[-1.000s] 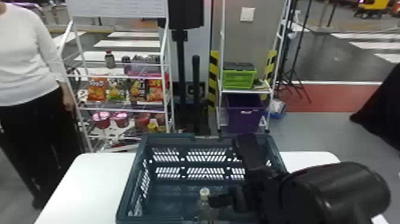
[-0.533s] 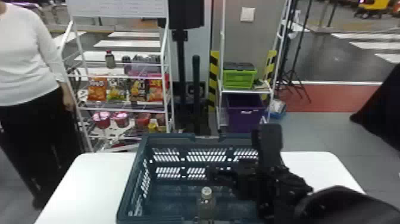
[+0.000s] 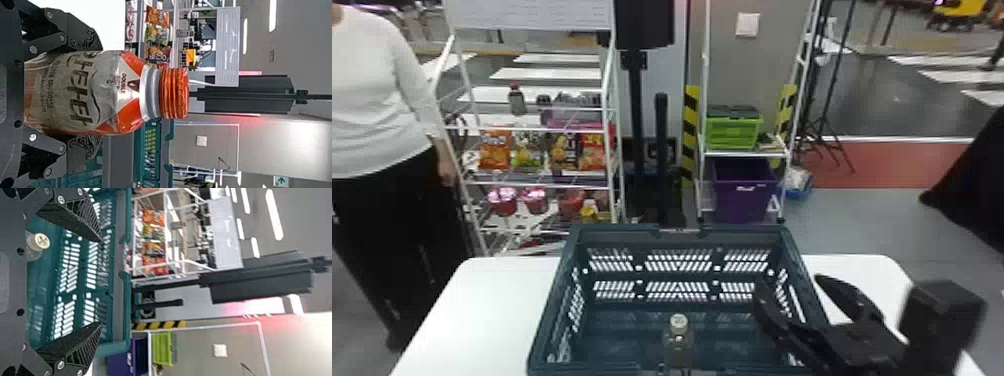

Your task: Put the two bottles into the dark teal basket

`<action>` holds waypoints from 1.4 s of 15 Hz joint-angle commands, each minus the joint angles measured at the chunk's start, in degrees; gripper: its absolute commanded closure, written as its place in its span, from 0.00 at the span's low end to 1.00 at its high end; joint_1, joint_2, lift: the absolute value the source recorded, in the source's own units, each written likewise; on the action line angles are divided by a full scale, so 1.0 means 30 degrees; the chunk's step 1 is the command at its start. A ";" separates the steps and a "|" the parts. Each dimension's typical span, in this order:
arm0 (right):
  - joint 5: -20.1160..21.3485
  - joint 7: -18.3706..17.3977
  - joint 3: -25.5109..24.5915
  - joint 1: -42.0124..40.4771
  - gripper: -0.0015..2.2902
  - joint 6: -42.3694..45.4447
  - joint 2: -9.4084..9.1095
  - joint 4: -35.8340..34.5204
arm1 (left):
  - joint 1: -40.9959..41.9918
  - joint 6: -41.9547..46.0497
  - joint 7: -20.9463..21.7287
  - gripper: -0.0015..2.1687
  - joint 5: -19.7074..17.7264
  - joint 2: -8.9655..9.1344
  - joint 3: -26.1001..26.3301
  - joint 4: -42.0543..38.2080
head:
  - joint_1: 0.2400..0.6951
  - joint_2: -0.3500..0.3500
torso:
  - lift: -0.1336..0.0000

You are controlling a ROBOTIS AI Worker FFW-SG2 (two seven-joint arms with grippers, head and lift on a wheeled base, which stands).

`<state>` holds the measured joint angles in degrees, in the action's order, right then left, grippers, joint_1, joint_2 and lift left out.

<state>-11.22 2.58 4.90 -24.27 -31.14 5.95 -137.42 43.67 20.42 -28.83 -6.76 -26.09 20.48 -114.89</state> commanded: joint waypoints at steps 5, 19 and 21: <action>-0.0186 0.0663 -0.1283 -0.7292 0.07 1.2561 -0.0108 0.0866 | -0.0084 -0.0702 -0.0059 0.99 -0.0031 -0.0123 -0.0118 -0.0405 | 0.57 0.50 | 1.00; -0.0391 0.1689 -0.2250 -1.1540 0.07 1.3791 -0.0518 0.3034 | 0.1147 -0.3631 -0.2110 0.99 0.1609 0.0141 -0.0206 -0.3569 | 0.57 0.50 | 1.00; -0.0567 0.1835 -0.2572 -1.1862 0.07 1.3732 -0.0459 0.2888 | 0.1088 -0.6385 -0.2432 0.99 0.2664 0.0375 -0.0206 -0.5239 | 0.57 0.50 | 1.00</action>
<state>-12.41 7.81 -2.10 -59.26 10.31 4.47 -128.53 47.06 6.69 -35.85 -0.98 -25.45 19.86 -127.30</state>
